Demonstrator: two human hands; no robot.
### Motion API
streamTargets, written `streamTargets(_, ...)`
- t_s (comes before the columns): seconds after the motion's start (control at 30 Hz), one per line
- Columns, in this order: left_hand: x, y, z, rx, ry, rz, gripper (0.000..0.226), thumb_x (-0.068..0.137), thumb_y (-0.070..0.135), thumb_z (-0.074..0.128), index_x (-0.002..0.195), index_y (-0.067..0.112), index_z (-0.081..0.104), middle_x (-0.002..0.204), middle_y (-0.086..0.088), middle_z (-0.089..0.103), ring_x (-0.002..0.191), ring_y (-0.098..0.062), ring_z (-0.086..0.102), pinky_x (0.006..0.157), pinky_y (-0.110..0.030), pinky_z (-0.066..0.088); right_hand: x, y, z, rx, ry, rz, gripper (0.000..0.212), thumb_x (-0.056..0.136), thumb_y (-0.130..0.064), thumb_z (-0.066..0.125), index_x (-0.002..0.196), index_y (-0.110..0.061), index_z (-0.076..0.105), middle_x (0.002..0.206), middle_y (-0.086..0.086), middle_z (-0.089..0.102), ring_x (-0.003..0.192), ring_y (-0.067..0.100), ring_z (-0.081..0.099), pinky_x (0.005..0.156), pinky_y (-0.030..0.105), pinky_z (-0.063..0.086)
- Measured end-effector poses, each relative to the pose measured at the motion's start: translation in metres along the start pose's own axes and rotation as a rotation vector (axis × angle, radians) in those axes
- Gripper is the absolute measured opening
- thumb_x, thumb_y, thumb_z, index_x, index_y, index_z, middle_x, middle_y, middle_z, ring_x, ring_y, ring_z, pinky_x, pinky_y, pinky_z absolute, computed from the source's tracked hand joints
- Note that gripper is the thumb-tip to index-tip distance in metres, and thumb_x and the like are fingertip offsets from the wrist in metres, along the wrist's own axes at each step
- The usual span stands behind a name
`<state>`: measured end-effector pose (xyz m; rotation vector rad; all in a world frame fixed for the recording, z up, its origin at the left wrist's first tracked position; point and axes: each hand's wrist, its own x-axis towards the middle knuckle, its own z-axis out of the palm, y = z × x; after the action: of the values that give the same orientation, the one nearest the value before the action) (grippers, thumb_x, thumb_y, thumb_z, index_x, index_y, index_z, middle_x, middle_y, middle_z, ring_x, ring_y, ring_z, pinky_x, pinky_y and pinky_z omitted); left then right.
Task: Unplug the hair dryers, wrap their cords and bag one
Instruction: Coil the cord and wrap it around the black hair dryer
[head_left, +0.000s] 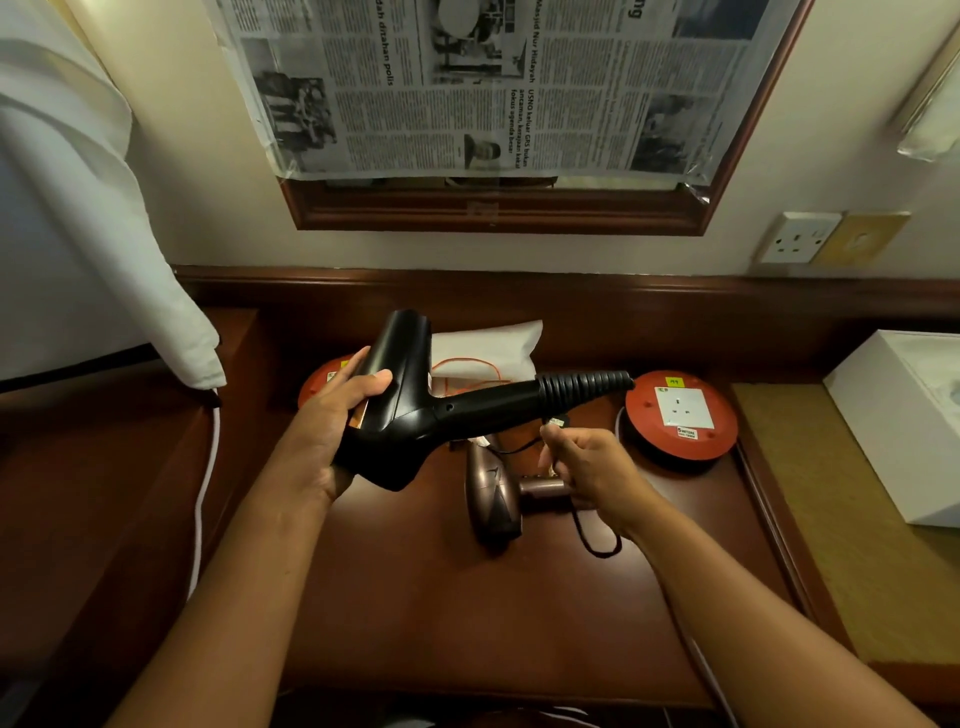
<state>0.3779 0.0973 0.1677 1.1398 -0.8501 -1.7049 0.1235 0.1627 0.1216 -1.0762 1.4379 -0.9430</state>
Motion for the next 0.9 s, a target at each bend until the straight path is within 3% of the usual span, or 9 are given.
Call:
streamTargets(0.1, -0.001, 0.004, -0.002, 0.024, -0.005, 0.013, 0.055, 0.073, 0.019, 0.065, 0.126, 0.031, 0.058, 0.117, -0.007, 0.065, 0.092, -0.019, 0.067, 0.067, -0.027, 0.057, 0.005, -0.006, -0.003, -0.078, 0.046, -0.04, 0.05, 0.079, -0.049, 0.056, 0.074, 0.001, 0.061, 0.047, -0.004, 0.036, 0.04, 0.007, 0.028, 0.037, 0.015, 0.026)
streamTargets(0.23, 0.0, 0.006, -0.009, 0.035, -0.028, 0.004, 0.062, 0.067, 0.02, 0.068, 0.127, 0.032, 0.058, 0.121, -0.006, 0.065, 0.099, -0.02, 0.067, 0.07, -0.028, 0.056, 0.009, -0.017, -0.013, -0.087, -0.026, 0.032, 0.02, 0.096, -0.014, 0.051, 0.085, -0.002, 0.062, 0.057, 0.0, 0.039, 0.045, 0.007, 0.036, 0.044, 0.02, 0.031)
streamTargets(0.33, 0.001, 0.006, -0.015, 0.051, -0.06, -0.016, 0.063, 0.067, 0.02, 0.071, 0.128, 0.033, 0.059, 0.125, -0.009, 0.064, 0.103, -0.024, 0.066, 0.076, -0.029, 0.057, 0.009, -0.032, -0.026, -0.121, -0.141, -0.011, 0.021, 0.092, 0.004, 0.046, 0.076, -0.006, 0.053, 0.062, 0.002, 0.043, 0.047, 0.002, 0.042, 0.047, 0.016, 0.038)
streamTargets(0.4, 0.002, 0.006, -0.019, 0.075, -0.107, -0.026, 0.062, 0.069, 0.023, 0.069, 0.13, 0.032, 0.057, 0.13, -0.011, 0.061, 0.11, -0.027, 0.063, 0.084, -0.032, 0.055, 0.01, -0.041, -0.035, -0.174, -0.205, -0.117, 0.017, 0.089, 0.009, 0.047, 0.079, 0.0, 0.057, 0.067, 0.004, 0.052, 0.055, 0.006, 0.047, 0.052, 0.017, 0.04)
streamTargets(0.5, 0.002, 0.009, -0.022, 0.111, -0.184, -0.017, 0.058, 0.073, 0.024, 0.065, 0.131, 0.031, 0.057, 0.132, -0.012, 0.059, 0.113, -0.028, 0.059, 0.089, -0.033, 0.052, 0.021, -0.051, -0.045, -0.364, -0.171, -0.193, 0.01, 0.084, 0.005, 0.06, 0.09, 0.002, 0.068, 0.079, 0.009, 0.067, 0.061, 0.008, 0.061, 0.055, 0.017, 0.048)
streamTargets(0.6, 0.002, 0.012, -0.025, 0.155, -0.214, -0.008, 0.061, 0.071, 0.027, 0.07, 0.131, 0.032, 0.056, 0.131, -0.011, 0.06, 0.114, -0.029, 0.059, 0.091, -0.035, 0.051, 0.037, -0.063, -0.048, -0.577, -0.118, -0.183, 0.012, 0.082, -0.02, 0.071, 0.081, -0.008, 0.073, 0.078, 0.012, 0.071, 0.071, 0.02, 0.068, 0.065, 0.029, 0.056)
streamTargets(0.67, 0.003, 0.013, -0.027, 0.198, -0.221, -0.007, 0.069, 0.069, 0.031, 0.075, 0.134, 0.032, 0.053, 0.133, -0.014, 0.057, 0.115, -0.032, 0.059, 0.096, -0.04, 0.047, 0.04, -0.073, -0.048, -0.612, -0.118, -0.204, 0.015, 0.08, -0.026, 0.073, 0.079, -0.011, 0.074, 0.075, 0.011, 0.071, 0.069, 0.019, 0.066, 0.065, 0.025, 0.054)
streamTargets(0.77, 0.002, 0.012, -0.024, 0.24, -0.175, 0.002, 0.064, 0.071, 0.026, 0.074, 0.132, 0.035, 0.054, 0.127, -0.01, 0.062, 0.105, -0.026, 0.065, 0.082, -0.031, 0.054, 0.039, -0.087, -0.043, -0.597, -0.152, -0.302, 0.007, 0.08, -0.017, 0.074, 0.086, -0.012, 0.075, 0.081, 0.004, 0.073, 0.077, 0.014, 0.067, 0.069, 0.016, 0.051)
streamTargets(0.9, 0.0, 0.01, -0.019, 0.266, -0.12, -0.02, 0.074, 0.068, 0.03, 0.078, 0.135, 0.042, 0.049, 0.126, -0.007, 0.062, 0.098, -0.023, 0.069, 0.07, -0.028, 0.057, 0.037, -0.096, -0.036, -0.594, -0.175, -0.354, 0.012, 0.081, -0.008, 0.072, 0.092, -0.005, 0.075, 0.086, 0.005, 0.073, 0.081, 0.014, 0.068, 0.078, 0.02, 0.054)
